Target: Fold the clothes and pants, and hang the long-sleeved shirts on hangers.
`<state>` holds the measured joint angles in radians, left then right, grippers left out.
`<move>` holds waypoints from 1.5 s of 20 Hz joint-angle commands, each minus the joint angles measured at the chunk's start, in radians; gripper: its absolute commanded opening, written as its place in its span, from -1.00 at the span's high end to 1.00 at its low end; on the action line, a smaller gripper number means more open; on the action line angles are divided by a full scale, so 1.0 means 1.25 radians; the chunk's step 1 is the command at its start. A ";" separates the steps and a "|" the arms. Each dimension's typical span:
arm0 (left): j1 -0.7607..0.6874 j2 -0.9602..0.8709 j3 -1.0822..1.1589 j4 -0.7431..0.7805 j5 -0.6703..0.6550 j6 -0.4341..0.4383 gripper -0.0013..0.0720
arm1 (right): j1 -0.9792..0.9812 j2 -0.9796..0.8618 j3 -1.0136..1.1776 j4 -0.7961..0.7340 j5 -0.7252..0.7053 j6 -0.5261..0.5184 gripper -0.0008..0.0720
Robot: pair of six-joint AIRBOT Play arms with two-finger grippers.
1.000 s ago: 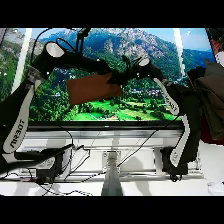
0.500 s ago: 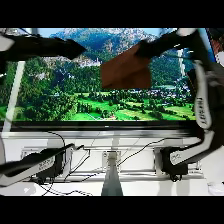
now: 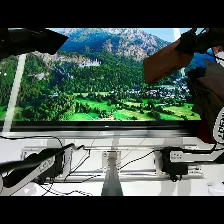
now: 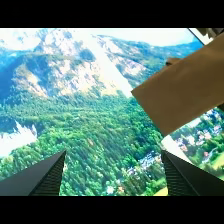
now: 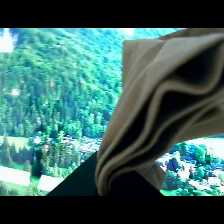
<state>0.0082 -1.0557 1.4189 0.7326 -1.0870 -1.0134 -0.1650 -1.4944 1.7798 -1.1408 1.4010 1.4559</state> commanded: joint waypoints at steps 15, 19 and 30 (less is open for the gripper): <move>0.002 -0.017 0.000 0.001 -0.026 0.001 -0.82 | 0.441 0.001 -0.053 -0.144 -0.199 0.035 0.92; 0.002 -0.018 0.000 0.001 -0.026 0.001 -0.82 | 0.367 0.001 -0.174 -0.208 -0.153 0.097 0.92; 0.002 -0.018 0.000 0.001 -0.027 0.001 -0.82 | 0.247 0.012 -0.396 -0.242 -0.047 0.125 -0.45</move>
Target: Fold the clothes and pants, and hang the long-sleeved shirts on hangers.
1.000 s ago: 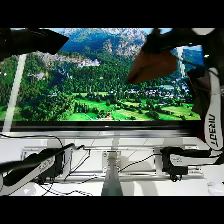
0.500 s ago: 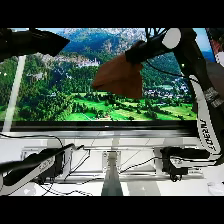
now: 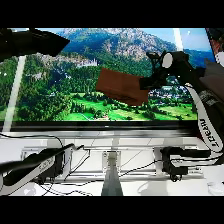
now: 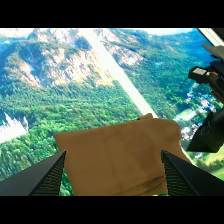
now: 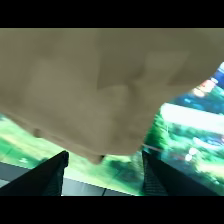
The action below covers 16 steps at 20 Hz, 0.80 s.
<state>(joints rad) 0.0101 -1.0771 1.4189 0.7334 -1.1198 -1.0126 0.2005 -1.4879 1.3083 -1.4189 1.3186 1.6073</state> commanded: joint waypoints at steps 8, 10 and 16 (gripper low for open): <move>0.001 -0.001 0.000 0.000 0.000 0.026 -0.82 | -0.349 0.010 -0.020 0.121 0.104 -0.156 -0.20; 0.001 -0.001 0.000 0.000 0.000 0.027 -0.82 | -0.411 0.019 -0.052 0.184 0.130 -0.234 0.09; 0.001 -0.001 0.000 0.000 0.000 0.027 -0.82 | -0.526 0.146 -0.421 0.667 -0.132 -0.419 -0.31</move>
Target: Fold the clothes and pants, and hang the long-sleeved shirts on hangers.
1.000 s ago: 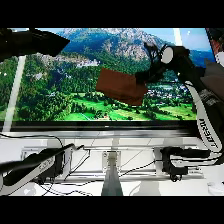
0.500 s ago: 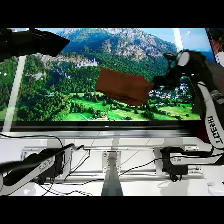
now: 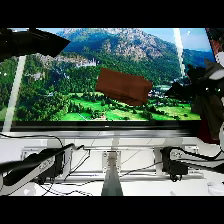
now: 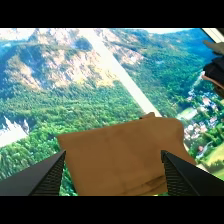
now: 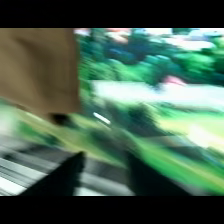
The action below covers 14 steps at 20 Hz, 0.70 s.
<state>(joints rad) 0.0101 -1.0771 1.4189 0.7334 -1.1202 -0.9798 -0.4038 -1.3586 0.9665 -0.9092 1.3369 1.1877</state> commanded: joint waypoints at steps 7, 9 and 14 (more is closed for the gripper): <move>0.001 -0.001 0.000 0.000 0.000 0.001 -0.82 | 0.173 -0.117 -0.228 0.500 -0.353 0.009 -0.78; 0.001 -0.001 0.000 0.000 0.000 0.001 -0.82 | 0.242 -0.177 -0.210 0.580 -0.374 0.004 -0.78; 0.001 -0.001 0.000 0.000 0.000 0.001 -0.82 | 0.354 -0.276 -0.029 0.569 -0.396 0.005 -0.64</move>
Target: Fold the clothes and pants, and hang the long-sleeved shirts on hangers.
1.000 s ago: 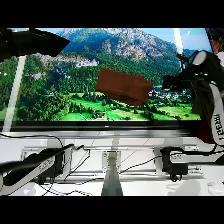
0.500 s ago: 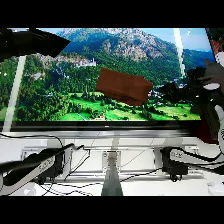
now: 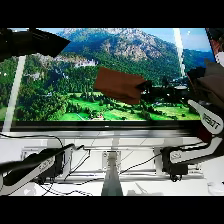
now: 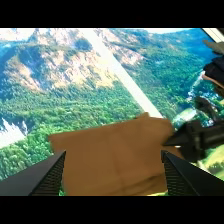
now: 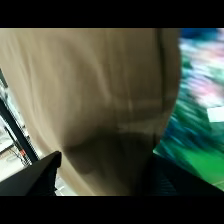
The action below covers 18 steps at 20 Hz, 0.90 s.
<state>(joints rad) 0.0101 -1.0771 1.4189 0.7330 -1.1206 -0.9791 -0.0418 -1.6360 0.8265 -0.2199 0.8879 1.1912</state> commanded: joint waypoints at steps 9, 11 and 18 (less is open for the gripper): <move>0.001 -0.001 0.000 0.000 0.001 0.000 -0.82 | 0.181 -0.076 0.250 -0.110 -0.219 0.000 0.92; 0.001 -0.001 0.000 0.000 0.001 0.000 -0.82 | 0.167 -0.055 0.280 -0.139 -0.216 0.000 0.92; 0.001 -0.001 0.000 -0.001 0.001 0.000 -0.82 | 0.067 0.159 0.348 -0.352 -0.221 0.002 0.92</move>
<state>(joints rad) 0.0101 -1.0771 1.4189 0.7330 -1.1202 -0.9791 0.0944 -1.5448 1.2346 -0.5335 0.6189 1.1919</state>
